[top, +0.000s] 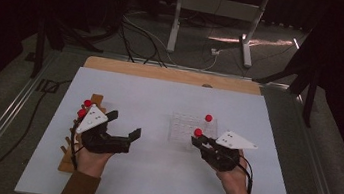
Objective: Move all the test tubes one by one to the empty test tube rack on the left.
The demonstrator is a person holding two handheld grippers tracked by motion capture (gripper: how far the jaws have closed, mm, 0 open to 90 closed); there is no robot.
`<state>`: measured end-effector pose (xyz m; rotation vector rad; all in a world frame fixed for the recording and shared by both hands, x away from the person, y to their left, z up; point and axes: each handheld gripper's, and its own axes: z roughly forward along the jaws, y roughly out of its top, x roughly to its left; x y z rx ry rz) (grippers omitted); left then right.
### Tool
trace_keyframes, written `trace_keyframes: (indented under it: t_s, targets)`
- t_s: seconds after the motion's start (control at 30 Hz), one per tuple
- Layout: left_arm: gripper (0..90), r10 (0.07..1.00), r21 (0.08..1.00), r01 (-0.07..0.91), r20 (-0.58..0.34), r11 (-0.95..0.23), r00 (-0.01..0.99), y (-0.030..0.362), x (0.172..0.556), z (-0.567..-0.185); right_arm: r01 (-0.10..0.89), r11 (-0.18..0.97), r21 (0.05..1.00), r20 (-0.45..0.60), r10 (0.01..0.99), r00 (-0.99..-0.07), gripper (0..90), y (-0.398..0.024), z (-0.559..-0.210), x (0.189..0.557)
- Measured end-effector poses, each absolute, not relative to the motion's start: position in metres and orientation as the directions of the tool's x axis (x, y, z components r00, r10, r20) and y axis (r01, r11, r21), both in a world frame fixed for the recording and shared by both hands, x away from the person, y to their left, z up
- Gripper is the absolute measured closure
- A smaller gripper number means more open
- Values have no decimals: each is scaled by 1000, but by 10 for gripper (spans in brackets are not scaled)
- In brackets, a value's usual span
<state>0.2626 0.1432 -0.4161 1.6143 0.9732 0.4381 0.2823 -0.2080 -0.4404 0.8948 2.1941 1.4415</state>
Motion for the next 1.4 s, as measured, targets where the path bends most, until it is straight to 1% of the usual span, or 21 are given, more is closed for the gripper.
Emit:
trace_keyframes:
  t_s: [0.57,0.8,1.03,1.07,1.1,1.17,1.27,1.4]
  targets:
    - [7,687,928,351,-174,-126,706,83,268,-414,314,306,899,41,655,-754,743,-195,-448,280]
    - [35,657,926,347,-170,-149,735,62,271,-415,309,320,896,38,638,-769,743,-188,-449,278]
    - [76,654,916,356,-158,-182,740,41,275,-417,308,329,893,39,624,-780,743,-184,-450,276]
    - [90,654,915,356,-154,-188,740,38,275,-417,306,332,892,38,622,-782,742,-183,-450,276]
    - [123,655,918,348,-145,-191,741,36,275,-418,304,333,893,36,620,-784,742,-183,-450,275]
    - [213,642,918,342,-139,-203,754,32,275,-419,304,334,892,37,616,-787,742,-182,-450,275]
    - [393,621,915,337,-132,-224,772,27,275,-421,301,338,892,34,614,-789,743,-181,-450,275]
    - [560,613,907,348,-138,-237,778,22,277,-425,305,338,890,39,612,-790,743,-181,-451,275]
